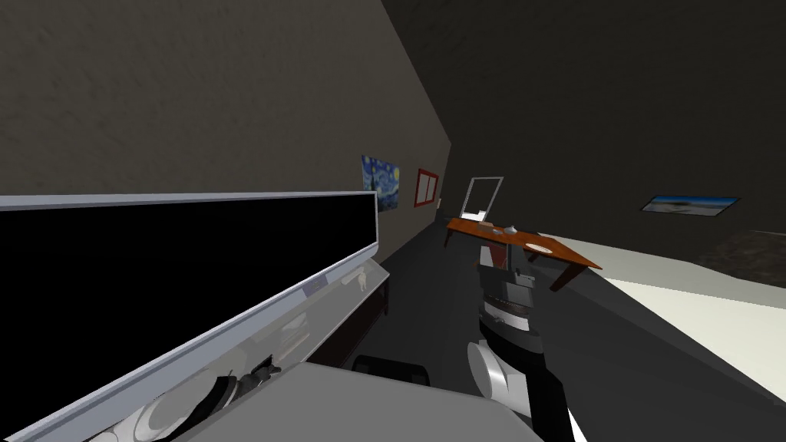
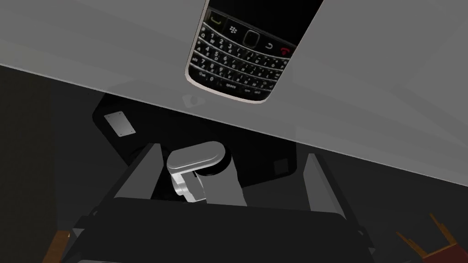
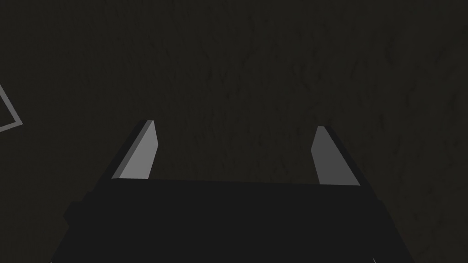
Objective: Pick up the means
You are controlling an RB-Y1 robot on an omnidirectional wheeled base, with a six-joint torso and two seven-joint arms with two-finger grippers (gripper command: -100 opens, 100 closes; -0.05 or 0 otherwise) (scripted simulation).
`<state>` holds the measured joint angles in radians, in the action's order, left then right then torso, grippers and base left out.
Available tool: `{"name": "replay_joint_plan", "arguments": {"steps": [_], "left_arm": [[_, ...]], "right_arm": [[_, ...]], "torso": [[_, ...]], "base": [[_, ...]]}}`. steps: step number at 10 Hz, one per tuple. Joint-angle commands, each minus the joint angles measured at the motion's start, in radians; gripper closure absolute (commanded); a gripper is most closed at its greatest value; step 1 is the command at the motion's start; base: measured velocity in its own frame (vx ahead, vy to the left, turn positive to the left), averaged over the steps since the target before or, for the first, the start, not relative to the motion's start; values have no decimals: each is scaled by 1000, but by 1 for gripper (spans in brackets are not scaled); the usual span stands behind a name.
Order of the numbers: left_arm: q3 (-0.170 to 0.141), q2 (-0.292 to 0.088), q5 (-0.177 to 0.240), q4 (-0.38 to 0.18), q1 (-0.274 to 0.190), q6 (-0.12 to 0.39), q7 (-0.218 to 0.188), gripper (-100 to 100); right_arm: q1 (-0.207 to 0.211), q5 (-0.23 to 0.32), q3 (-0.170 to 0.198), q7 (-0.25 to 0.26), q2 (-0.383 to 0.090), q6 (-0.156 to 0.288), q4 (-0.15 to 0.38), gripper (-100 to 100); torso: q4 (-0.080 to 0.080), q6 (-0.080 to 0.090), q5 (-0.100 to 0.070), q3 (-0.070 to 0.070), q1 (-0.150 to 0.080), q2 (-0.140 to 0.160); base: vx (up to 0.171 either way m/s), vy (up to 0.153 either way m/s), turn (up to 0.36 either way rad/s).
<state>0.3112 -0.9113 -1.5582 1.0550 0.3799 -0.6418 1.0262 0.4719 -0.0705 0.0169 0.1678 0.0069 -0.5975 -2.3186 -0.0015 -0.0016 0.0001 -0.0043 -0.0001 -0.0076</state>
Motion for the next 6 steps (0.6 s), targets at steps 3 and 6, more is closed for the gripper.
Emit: {"name": "replay_joint_plan", "arguments": {"steps": [3,6], "left_arm": [[24,-6,-75,-81,9,-6,27,-100],[43,-5,-131,-138,13,-10,45,-100]], "right_arm": [[0,0,0,0,0,0,0,0],[0,0,0,0,0,0,0,0]], "torso": [[-1,0,0,-2,2,-3],[0,0,0,0,0,0]], "base": [[116,37,-165],[79,21,-132]]}}
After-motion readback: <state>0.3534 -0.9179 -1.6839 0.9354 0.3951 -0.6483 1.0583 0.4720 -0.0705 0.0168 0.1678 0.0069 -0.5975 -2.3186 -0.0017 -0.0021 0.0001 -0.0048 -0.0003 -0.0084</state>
